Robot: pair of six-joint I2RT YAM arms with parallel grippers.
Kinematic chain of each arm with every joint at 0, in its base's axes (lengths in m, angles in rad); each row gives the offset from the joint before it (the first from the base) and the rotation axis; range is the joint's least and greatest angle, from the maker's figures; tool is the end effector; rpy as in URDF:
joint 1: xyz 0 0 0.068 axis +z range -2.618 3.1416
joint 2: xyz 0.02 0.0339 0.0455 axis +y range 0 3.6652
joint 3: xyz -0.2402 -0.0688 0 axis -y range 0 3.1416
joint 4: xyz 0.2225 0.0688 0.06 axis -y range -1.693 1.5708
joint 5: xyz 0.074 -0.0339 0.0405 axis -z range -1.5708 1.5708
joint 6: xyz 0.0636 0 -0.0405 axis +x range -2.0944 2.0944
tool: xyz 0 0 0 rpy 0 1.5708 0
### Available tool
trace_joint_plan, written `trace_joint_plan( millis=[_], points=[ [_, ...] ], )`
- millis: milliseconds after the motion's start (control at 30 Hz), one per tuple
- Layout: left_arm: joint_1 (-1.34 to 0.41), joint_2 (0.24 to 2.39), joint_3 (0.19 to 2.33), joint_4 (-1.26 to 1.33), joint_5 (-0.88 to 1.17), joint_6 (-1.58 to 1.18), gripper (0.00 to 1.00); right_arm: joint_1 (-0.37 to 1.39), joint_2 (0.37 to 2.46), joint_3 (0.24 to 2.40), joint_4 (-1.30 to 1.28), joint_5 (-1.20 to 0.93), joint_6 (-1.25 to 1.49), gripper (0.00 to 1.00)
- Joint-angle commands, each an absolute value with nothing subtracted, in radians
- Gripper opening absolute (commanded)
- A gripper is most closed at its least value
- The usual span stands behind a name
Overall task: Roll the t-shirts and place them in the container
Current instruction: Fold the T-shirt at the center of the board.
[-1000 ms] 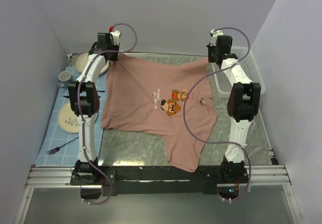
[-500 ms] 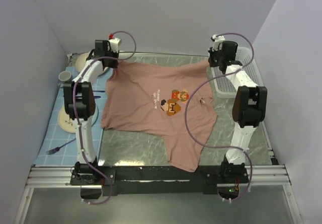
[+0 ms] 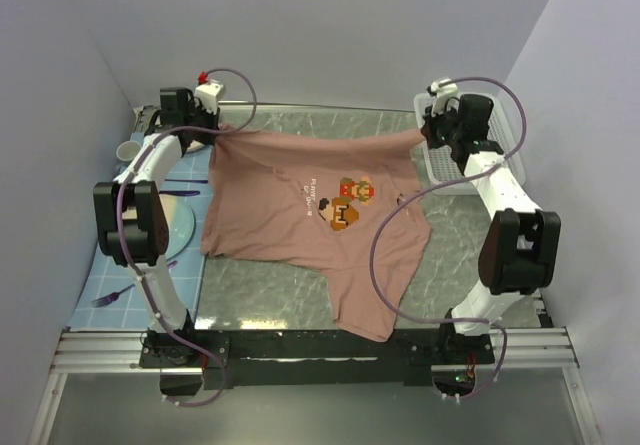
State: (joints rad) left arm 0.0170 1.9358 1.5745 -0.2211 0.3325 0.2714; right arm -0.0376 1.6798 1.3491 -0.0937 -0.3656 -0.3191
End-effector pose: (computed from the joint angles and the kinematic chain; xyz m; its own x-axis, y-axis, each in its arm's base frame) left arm 0.4474 -0.0132 0.2416 -0.4611 0.2456 -0.8527 0.3945 0.9175 0.0509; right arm 0.3982 0.0078 0.2818 -0.2996 -0.2819 -0.9115 -0.4049 0.9026 -0.1461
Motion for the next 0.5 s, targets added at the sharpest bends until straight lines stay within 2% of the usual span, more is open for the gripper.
trace_joint_plan(
  millis=[0, 167, 467],
  points=[
    [0.031, 1.847, 1.508, -0.192, 0.383, 0.377, 0.01, -0.044, 1.562, 1.261, -0.146, -0.405, -0.394, 0.00],
    [0.032, 1.802, 1.398, -0.161, 0.402, 0.403, 0.01, -0.044, 1.471, 1.163, -0.149, -0.391, -0.408, 0.00],
    [0.031, 1.796, 1.332, -0.160, 0.436, 0.413, 0.01, -0.035, 1.361, 1.063, -0.235, -0.440, -0.465, 0.00]
  ],
)
